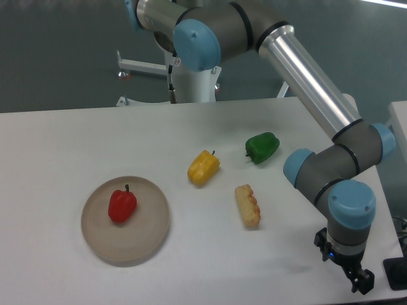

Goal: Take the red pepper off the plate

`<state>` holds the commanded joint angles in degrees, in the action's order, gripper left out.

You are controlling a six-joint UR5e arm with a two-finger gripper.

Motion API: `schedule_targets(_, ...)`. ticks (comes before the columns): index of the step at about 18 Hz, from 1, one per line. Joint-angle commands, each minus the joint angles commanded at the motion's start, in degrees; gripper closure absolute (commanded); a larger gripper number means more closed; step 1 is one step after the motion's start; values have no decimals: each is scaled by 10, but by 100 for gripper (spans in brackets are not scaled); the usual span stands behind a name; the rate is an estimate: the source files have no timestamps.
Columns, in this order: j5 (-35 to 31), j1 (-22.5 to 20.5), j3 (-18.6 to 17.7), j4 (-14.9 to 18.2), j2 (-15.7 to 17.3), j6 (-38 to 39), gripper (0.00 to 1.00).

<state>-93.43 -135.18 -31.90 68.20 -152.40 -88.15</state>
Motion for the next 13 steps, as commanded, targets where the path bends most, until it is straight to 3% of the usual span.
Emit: schedule_targets(13, 2, 12, -11, 3, 9, 7, 0)
